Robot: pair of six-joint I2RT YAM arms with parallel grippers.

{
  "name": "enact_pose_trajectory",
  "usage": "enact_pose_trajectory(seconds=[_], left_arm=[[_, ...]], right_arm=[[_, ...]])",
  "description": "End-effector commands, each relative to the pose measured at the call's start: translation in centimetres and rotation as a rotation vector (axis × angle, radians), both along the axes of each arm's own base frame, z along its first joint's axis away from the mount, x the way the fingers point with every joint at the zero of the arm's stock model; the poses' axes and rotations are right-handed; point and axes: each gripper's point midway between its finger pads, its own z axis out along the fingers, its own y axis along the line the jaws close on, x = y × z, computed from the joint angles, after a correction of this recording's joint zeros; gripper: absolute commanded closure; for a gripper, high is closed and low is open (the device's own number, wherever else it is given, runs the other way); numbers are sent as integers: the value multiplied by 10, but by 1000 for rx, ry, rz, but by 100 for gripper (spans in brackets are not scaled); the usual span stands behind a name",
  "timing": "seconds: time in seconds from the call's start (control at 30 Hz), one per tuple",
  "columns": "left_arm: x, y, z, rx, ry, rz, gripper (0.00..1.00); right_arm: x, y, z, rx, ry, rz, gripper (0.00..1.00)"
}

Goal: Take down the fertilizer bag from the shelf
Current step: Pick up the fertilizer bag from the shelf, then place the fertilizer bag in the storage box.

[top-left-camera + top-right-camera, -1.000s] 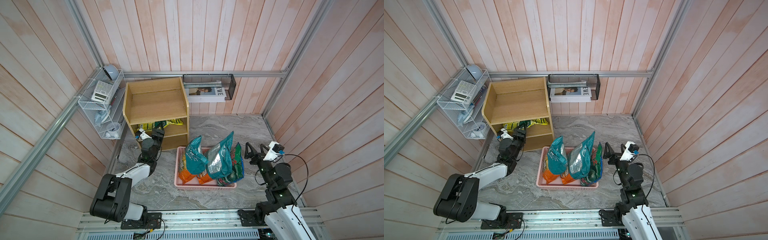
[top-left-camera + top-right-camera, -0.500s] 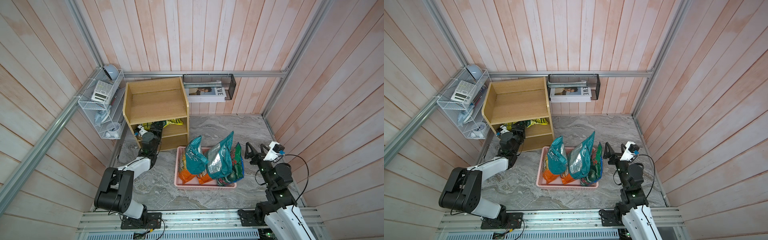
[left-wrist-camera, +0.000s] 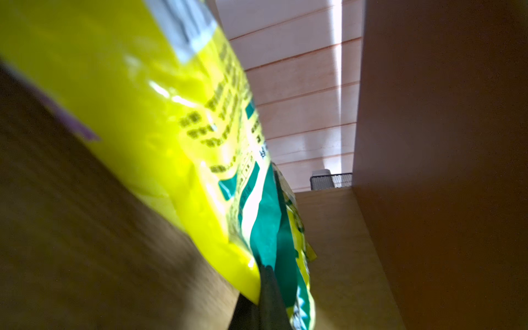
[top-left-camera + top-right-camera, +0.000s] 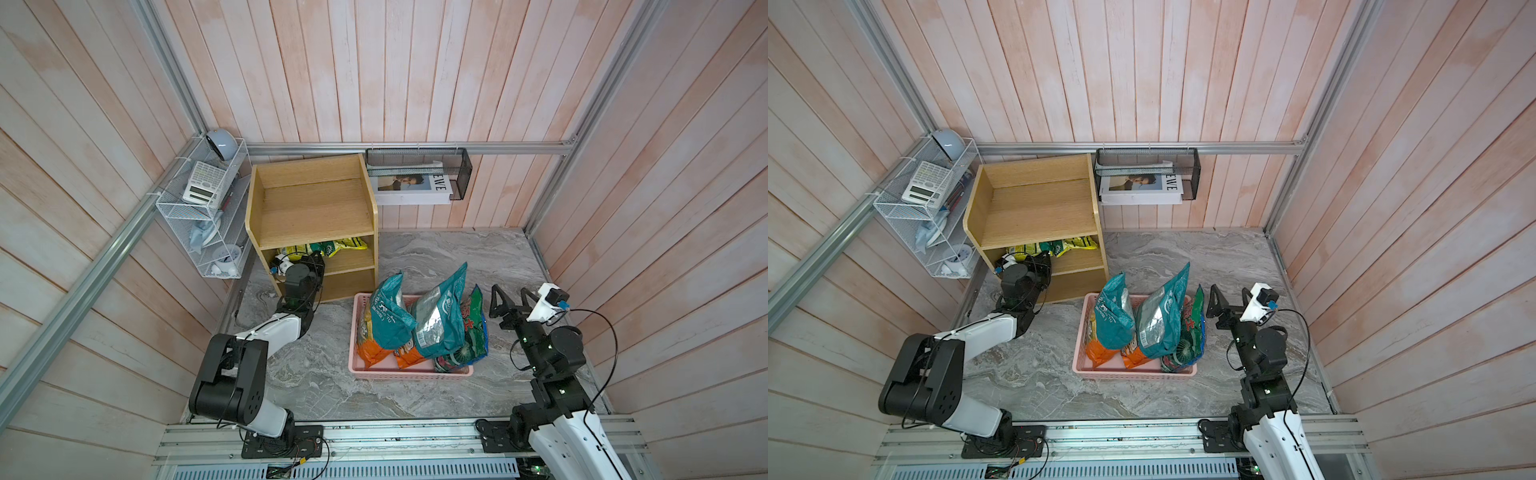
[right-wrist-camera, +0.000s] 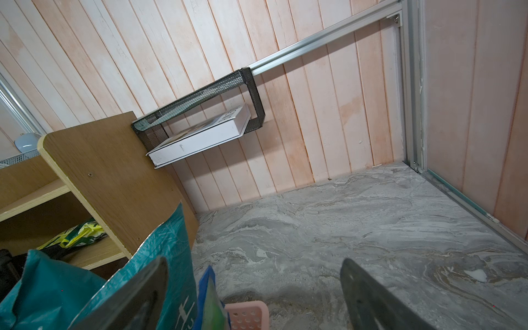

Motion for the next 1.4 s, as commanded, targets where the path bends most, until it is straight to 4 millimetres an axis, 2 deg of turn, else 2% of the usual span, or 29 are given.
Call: enact_pose_trajectory(seconds=[0.0, 0.2, 0.5, 0.63, 0.77, 0.9, 1.07, 1.2, 1.37], left_arm=[[-22, 26, 31, 75, -29, 93, 100], [-71, 41, 67, 191, -6, 135, 100], [-135, 17, 104, 288, -35, 23, 100], [-150, 1, 104, 281, -35, -57, 100], [-160, -21, 92, 272, 1, -162, 100], [-181, -40, 93, 305, -19, -239, 100], [-203, -81, 91, 344, -27, -413, 100], [-212, -115, 86, 344, -26, -554, 100], [-221, -133, 89, 302, -55, -609, 100]], right_arm=[[-2, 3, 6, -13, -21, 14, 2], [-1, 3, 6, -11, -21, 15, 2], [0, 4, 6, -10, -20, 21, 2], [0, 4, 6, -9, -17, 21, 2], [2, 5, 5, -10, -14, 25, 2], [2, 5, 4, -12, -14, 23, 2], [2, 5, 4, -11, -12, 23, 2], [2, 5, 4, -12, -10, 22, 2], [2, 4, 4, -12, -10, 20, 2]])
